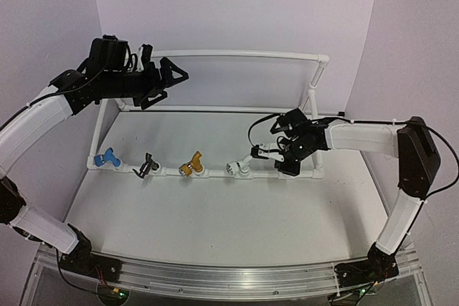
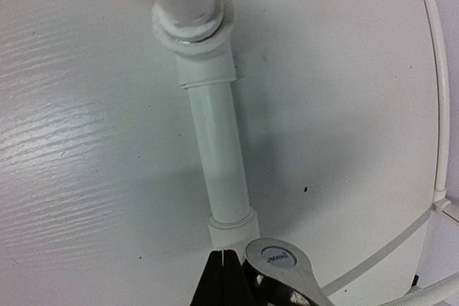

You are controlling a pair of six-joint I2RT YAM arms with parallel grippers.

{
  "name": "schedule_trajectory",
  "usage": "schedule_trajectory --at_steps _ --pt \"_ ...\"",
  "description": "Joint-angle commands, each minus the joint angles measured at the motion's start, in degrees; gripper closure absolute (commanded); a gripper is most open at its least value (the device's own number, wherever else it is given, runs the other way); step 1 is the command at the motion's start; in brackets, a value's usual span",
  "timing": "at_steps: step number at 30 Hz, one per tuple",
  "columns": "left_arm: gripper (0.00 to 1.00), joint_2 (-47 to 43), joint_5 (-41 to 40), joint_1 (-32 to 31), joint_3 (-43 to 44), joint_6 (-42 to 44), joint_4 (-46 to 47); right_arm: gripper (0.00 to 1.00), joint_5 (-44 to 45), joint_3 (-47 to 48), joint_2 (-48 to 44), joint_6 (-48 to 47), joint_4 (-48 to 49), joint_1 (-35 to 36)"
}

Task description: Install the water faucets

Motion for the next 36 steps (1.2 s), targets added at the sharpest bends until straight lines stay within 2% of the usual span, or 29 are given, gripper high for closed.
schedule_trajectory --at_steps 1,10,16,26,36 --pt "0.02 -0.99 -0.48 0.34 0.31 0.69 2.10 1.00 5.04 4.13 1.90 1.58 2.23 0.18" --pt "0.02 -0.16 0.06 0.77 1.01 1.04 2.03 1.00 11.09 4.77 1.95 0.78 0.23 -2.98" --pt "0.02 1.12 1.14 1.19 1.91 1.31 2.06 1.00 10.89 4.22 0.73 -1.11 -3.58 -6.52" --pt "0.02 2.02 2.17 1.63 2.46 1.31 2.47 1.00 3.54 -0.50 -2.57 -4.08 -13.38 -7.00" --pt "0.02 1.36 2.02 1.72 2.25 0.90 2.21 1.00 -6.28 -2.69 -6.90 -2.84 -13.76 -6.30"
